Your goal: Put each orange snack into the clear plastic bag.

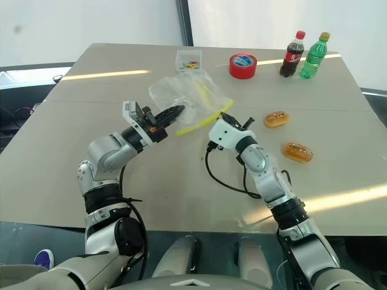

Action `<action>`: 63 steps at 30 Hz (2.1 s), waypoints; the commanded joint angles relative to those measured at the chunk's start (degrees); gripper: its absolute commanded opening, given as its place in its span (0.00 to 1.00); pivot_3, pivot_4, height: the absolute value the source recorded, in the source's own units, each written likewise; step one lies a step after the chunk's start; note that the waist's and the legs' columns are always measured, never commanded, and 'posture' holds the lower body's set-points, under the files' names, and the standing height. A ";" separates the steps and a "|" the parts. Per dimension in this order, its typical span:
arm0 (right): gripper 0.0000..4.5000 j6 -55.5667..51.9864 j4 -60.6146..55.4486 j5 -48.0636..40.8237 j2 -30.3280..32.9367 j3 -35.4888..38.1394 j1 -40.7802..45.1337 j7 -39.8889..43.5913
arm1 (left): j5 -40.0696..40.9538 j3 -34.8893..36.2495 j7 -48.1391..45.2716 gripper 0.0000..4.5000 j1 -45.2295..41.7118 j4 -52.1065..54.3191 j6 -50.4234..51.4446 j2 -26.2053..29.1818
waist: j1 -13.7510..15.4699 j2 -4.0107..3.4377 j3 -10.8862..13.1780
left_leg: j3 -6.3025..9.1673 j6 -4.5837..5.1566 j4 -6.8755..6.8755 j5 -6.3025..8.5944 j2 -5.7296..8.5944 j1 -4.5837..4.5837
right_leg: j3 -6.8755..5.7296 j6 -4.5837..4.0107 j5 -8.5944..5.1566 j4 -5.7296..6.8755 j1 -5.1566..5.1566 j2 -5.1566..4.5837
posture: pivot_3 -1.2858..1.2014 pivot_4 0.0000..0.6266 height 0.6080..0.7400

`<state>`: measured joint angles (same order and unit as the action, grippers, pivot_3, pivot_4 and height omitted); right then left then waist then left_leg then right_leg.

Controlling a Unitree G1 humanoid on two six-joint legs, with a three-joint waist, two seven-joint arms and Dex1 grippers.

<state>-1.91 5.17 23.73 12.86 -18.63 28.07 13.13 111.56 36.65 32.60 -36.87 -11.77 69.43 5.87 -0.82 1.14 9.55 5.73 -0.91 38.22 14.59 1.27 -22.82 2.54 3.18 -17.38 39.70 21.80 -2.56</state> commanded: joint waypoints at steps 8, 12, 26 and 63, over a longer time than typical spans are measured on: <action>0.01 1.86 -4.60 -0.71 3.19 3.65 1.41 0.21 | 1.44 -4.49 -3.98 0.00 2.77 0.79 1.71 7.73 | -0.04 -0.02 0.02 | 0.01 0.00 0.00 0.00 0.01 0.00 | 0.00 0.00 0.00 0.02 0.01 0.00 | 0.52 0.24 1.00; 0.00 0.54 -7.54 -1.23 6.17 5.72 1.64 1.81 | -4.95 -10.05 -10.90 0.17 4.59 2.05 2.48 14.42 | -0.13 -0.06 0.09 | 0.01 0.00 -0.06 0.00 0.02 0.00 | 0.01 -0.01 0.00 0.02 0.04 0.04 | 0.52 0.24 1.00; 0.40 -7.62 -18.10 -11.57 11.91 5.78 -6.28 19.65 | -8.72 -14.94 -17.31 0.56 8.18 7.02 -6.17 15.70 | 0.01 -0.08 0.17 | 0.04 0.01 -0.28 0.00 -0.18 -0.06 | 0.00 -0.02 -0.01 -0.28 0.03 -0.17 | 0.52 0.24 1.00; 0.72 -0.58 4.05 -0.35 -8.89 3.88 3.65 -13.25 | 1.44 -1.25 7.79 0.01 -5.93 8.01 -10.40 -4.48 | 0.03 -0.03 0.19 | 0.02 -0.02 -0.36 -0.02 -0.02 -0.05 | -0.03 -0.01 -0.01 -0.40 0.03 -0.01 | 0.52 0.24 1.00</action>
<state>-4.77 8.38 22.41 4.10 -15.64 29.92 3.05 111.83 34.52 39.71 -41.84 -6.80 58.46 1.85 -0.79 1.10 9.74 5.74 -0.93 37.85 14.57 1.25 -22.87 2.52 3.16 -17.39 39.30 21.83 -2.57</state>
